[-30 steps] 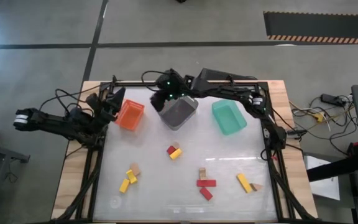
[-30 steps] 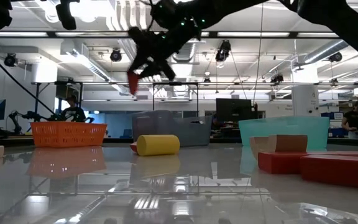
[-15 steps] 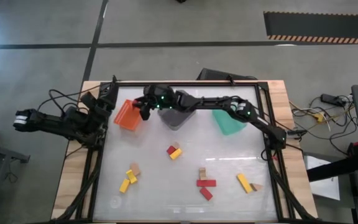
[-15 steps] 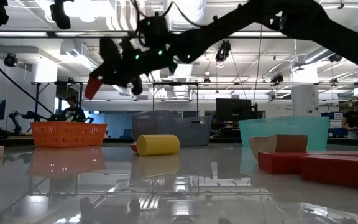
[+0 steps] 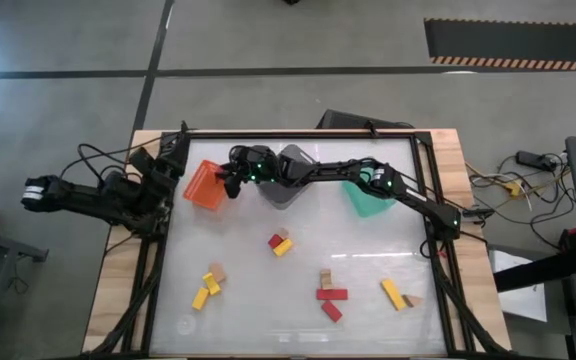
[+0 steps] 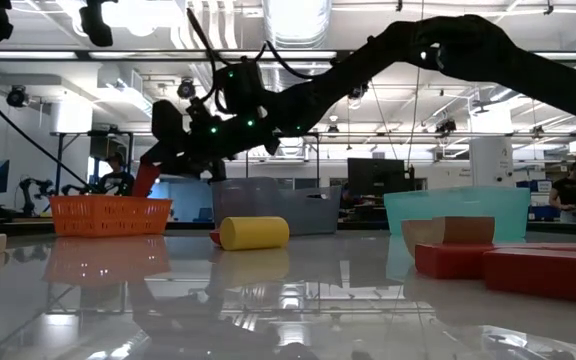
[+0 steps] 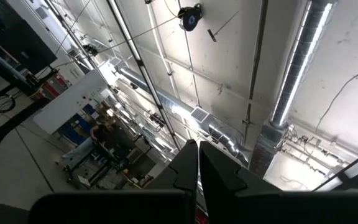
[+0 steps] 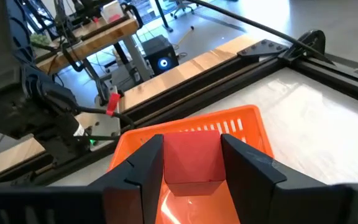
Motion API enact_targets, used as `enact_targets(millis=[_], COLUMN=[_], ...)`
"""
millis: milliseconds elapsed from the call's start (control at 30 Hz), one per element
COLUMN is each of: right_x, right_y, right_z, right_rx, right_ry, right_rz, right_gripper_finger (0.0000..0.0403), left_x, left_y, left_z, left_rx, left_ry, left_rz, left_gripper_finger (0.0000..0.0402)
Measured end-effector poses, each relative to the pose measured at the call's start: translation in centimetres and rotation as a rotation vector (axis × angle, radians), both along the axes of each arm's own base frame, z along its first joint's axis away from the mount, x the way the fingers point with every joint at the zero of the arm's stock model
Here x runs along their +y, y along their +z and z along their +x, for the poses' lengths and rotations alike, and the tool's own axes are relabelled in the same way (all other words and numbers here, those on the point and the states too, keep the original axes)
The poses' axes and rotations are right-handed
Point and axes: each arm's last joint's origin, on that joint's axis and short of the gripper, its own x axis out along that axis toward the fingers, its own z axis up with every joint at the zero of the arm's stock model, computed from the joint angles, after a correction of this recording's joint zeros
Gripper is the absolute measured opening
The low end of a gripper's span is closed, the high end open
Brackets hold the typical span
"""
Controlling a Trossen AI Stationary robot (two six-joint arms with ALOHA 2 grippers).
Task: Sort & place blocks by color
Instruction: Put the red block into the orange bin, then put the yellow block into the black bin
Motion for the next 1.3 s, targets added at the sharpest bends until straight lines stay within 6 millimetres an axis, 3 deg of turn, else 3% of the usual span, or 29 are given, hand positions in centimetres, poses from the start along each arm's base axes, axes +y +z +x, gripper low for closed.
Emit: enact_targets(millis=[733,833,1033,1300], right_x=[0.1,0.1,0.8,2.7], right_y=[0.0,1.7,8.1,18.0], right_z=[-0.1,-0.4,-2.8,-10.1], right_rx=[0.029,0.022,0.114,0.341], right_ry=[0.016,0.053,0.094,0.128], right_rz=[0.011,0.019,0.005,-0.014], right_gripper_finger=[0.0185,0.0184,0.0173,0.0154], left_x=[0.1,0.0,0.1,0.0], left_y=[-0.1,-0.1,-0.3,-1.1], left_z=[0.0,0.0,0.1,1.3], left_rx=[0.004,0.006,0.014,0.082], left_ry=[0.016,0.016,0.017,0.023], left_rz=[-0.019,-0.019,-0.021,-0.030], left_gripper_finger=[0.0000,0.0000,0.0000,0.0000])
